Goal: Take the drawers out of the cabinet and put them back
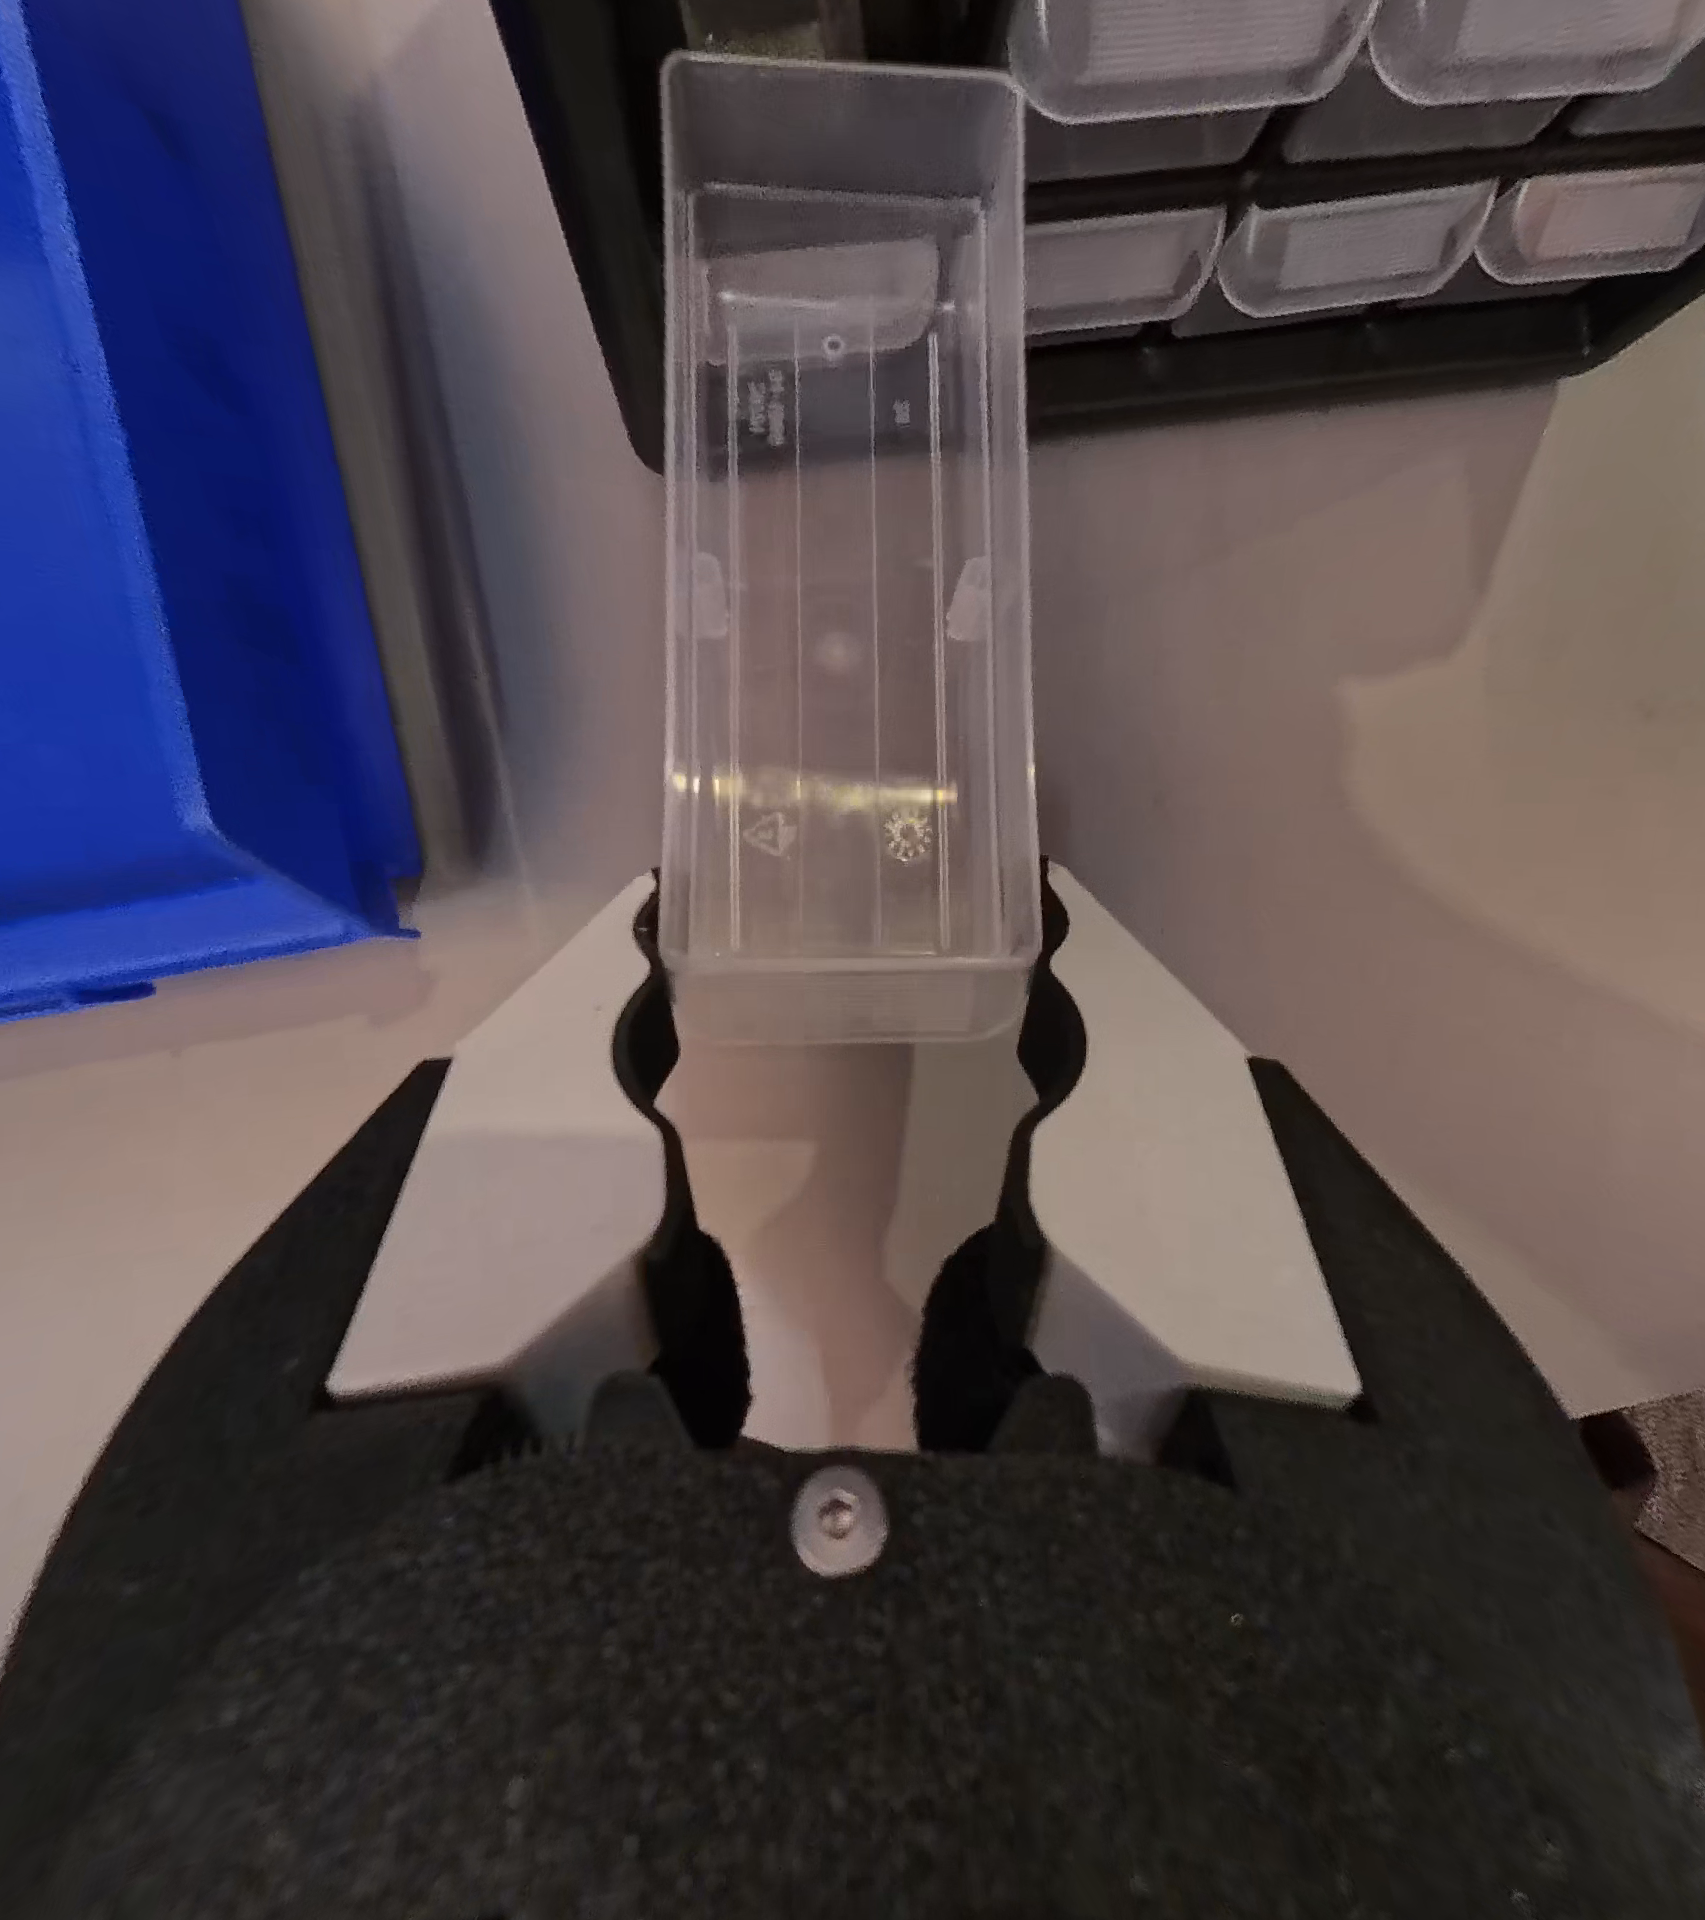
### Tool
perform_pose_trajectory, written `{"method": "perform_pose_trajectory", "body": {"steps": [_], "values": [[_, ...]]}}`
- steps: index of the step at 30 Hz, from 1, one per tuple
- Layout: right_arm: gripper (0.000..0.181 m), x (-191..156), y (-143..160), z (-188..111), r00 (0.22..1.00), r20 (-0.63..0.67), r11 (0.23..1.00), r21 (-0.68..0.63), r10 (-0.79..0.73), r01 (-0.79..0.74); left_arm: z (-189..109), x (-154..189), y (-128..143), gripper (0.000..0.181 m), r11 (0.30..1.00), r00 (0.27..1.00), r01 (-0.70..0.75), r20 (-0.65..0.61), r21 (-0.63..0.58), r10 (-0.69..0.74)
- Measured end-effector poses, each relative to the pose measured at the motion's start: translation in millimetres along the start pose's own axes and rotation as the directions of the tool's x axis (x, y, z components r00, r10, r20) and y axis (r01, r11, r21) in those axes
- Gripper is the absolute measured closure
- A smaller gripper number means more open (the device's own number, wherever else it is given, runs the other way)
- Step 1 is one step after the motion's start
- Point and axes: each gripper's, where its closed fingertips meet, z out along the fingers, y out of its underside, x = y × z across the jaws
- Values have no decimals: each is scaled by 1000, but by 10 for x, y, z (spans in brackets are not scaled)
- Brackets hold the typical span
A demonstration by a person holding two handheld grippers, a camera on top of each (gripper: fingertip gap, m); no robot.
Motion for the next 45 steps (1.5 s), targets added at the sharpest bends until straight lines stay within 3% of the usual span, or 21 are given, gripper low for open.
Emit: {"method": "perform_pose_trajectory", "body": {"steps": [9, 19, 27, 31, 33, 37, 45], "values": [[181, 2, -1, 0, 1000, -2, 1000, 16, 0, 0, -132, -30, -160, 116, 998, 999, 11, 32, 60, -13], [181, 1, -1, -1, 1000, 10, 1000, 27, 12, -13, 156, 27, -294, 116, 989, 994, 34, 99, 143, -48], [181, 0, 0, 0, 1000, 15, 1000, 8, 11, -11, 416, -10, -708, 116, 966, 992, 76, 80, 249, -99], [181, 0, 0, 0, 1000, 22, 1000, 8, 13, -14, 312, 38, -672, 109, 940, 990, 134, 5, 315, -143], [181, -1, 0, -1, 1000, 24, 1000, 8, 15, -15, 139, 14, -525, 115, 913, 984, 167, -2, 373, -179], [181, -1, 1, -2, 1000, 14, 1000, 2, 9, -9, -73, 108, -301, 145, 856, 985, 160, -21, 492, -172], [181, -2, 4, -1, 1000, 13, 999, -45, 4, -3, 382, 53, -744, 155, 861, 990, 121, 8, 495, -144]]}}
